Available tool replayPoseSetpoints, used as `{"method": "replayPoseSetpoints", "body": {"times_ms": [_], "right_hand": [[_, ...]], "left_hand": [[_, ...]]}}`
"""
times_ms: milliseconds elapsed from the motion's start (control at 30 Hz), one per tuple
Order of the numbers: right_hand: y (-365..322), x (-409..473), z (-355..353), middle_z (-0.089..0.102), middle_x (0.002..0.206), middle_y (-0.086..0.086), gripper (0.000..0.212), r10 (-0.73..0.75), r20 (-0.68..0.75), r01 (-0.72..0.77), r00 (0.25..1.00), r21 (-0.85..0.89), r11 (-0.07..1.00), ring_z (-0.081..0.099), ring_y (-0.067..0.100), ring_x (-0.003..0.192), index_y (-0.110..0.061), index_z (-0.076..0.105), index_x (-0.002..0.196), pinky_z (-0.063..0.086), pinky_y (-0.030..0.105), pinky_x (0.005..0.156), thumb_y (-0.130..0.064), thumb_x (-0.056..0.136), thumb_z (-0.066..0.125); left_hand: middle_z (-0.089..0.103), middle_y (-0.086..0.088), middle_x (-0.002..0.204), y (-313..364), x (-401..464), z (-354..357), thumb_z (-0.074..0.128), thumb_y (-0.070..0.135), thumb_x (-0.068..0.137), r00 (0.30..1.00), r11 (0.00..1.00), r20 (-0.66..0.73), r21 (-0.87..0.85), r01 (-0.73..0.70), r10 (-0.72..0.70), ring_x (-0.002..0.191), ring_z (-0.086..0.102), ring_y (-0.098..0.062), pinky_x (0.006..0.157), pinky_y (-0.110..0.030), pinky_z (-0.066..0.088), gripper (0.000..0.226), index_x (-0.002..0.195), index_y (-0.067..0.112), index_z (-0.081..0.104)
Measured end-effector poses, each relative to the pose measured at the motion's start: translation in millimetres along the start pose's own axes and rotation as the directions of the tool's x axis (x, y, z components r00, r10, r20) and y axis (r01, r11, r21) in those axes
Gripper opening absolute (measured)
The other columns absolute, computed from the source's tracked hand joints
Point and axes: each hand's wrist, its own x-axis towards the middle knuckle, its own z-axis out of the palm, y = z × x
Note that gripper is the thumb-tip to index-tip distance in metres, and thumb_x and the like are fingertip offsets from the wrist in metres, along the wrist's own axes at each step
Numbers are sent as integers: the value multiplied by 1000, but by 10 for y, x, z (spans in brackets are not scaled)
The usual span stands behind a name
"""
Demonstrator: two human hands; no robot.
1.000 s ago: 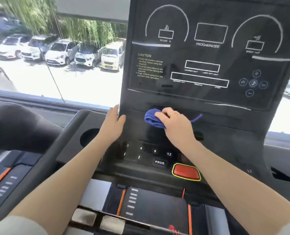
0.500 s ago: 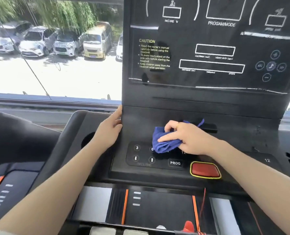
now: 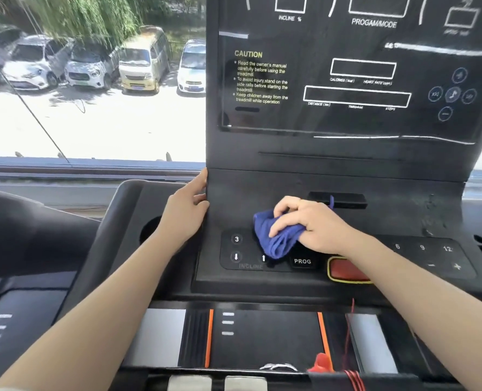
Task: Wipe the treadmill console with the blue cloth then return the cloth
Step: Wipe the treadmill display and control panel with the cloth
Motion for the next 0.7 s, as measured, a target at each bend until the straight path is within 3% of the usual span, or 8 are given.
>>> {"method": "replayPoseSetpoints", "body": {"times_ms": [100,200,267,367,467,567,633,700], "right_hand": [[-100,137,74,52,104,-4,47,-25,-14,24,1000,-66,998,55,18,84,-21,74,97,40,27,75,4,69,45],[-283,564,299,46,130,9,55,-144,13,143,989,-248,958,46,28,108,-20,66,117,43,38,86,13,76,51],[-346,799,348,47,133,14,56,-256,14,242,967,-376,895,48,34,106,-19,65,116,50,47,70,14,73,57],[-240,936,215,61,111,20,51,-457,-48,350,888,-573,741,58,34,83,-15,69,105,50,38,48,11,61,72],[-40,914,-8,64,100,15,49,-518,-256,194,816,-724,662,54,28,67,-18,69,108,44,31,55,6,65,69],[152,718,-35,53,105,11,48,-451,-480,-19,753,-700,714,49,26,62,-18,67,111,42,30,53,7,73,52],[198,581,103,45,109,10,50,-411,-540,-70,735,-663,745,47,27,64,-19,64,113,44,32,53,5,75,42],[132,548,281,43,112,8,51,-381,-500,-33,778,-638,770,46,26,69,-22,63,115,44,33,57,-3,71,46]], "left_hand": [[56,25,121,-48,22,-3,31,-4,85,999,999,39,-33,6,-5,109,59,-5,98,-32,45,74,131,55,36],[60,17,123,-66,57,-61,36,1,91,995,979,86,-193,72,-56,112,58,-11,100,-39,45,60,129,47,45],[66,10,115,-15,73,-87,45,18,96,988,920,71,-362,153,-136,106,62,-12,93,-33,49,34,124,33,56],[71,5,98,108,60,-78,48,35,95,983,882,46,-434,181,-179,90,66,-12,78,-23,52,24,104,24,67],[70,15,92,177,83,-60,41,31,98,987,882,40,-444,159,-158,82,65,-2,74,-15,50,23,106,28,62],[62,17,109,196,94,-106,39,26,99,993,895,0,-432,106,-117,92,59,6,86,-16,44,31,128,33,47],[58,19,115,193,110,-128,40,20,98,997,921,-24,-384,59,-74,97,56,10,86,-12,41,38,134,32,42],[57,25,102,194,145,-109,38,12,97,999,942,-37,-335,16,-30,86,55,18,74,-3,41,42,132,35,40]]}}
